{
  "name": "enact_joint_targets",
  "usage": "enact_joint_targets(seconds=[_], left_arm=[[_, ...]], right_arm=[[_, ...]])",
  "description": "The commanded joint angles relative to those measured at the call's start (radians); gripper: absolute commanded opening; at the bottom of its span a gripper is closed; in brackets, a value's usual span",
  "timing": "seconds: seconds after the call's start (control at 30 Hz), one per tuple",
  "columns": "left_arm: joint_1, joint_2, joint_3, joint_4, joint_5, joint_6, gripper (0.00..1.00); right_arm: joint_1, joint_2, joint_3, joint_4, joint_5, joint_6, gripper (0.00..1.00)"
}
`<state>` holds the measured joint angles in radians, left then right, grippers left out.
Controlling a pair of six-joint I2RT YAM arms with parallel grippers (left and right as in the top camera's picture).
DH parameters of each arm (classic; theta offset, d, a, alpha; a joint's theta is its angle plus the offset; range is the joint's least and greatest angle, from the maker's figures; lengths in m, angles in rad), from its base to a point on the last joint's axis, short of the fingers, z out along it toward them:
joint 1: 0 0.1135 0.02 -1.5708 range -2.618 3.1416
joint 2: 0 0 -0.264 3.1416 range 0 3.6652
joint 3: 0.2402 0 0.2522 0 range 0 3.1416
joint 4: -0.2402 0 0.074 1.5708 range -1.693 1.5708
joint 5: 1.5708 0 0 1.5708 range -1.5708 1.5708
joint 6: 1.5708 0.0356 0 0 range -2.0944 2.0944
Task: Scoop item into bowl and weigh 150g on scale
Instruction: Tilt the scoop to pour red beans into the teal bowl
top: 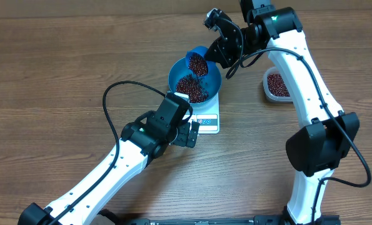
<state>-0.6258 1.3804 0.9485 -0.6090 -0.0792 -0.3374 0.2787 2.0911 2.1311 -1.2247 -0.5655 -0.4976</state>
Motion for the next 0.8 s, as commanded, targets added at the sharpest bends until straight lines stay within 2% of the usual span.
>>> enact_joint_targets(seconds=[0.0, 0.2, 0.47, 0.77], left_arm=[[0.004, -0.006, -0.011, 0.0, -0.007, 0.016, 1.0], [0.004, -0.006, -0.011, 0.0, -0.007, 0.016, 1.0], [0.004, -0.006, -0.011, 0.0, -0.007, 0.016, 0.99], [0.004, -0.006, -0.011, 0.0, -0.007, 0.016, 1.0]], right_arm=[[0.004, -0.06, 0.037, 0.001, 0.007, 0.003, 0.04], [0.018, -0.063, 0.037, -0.004, 0.018, 0.002, 0.04], [0.083, -0.094, 0.037, -0.004, 0.201, -0.001, 0.03], [0.093, -0.094, 0.037, -0.018, 0.206, 0.0, 0.04]])
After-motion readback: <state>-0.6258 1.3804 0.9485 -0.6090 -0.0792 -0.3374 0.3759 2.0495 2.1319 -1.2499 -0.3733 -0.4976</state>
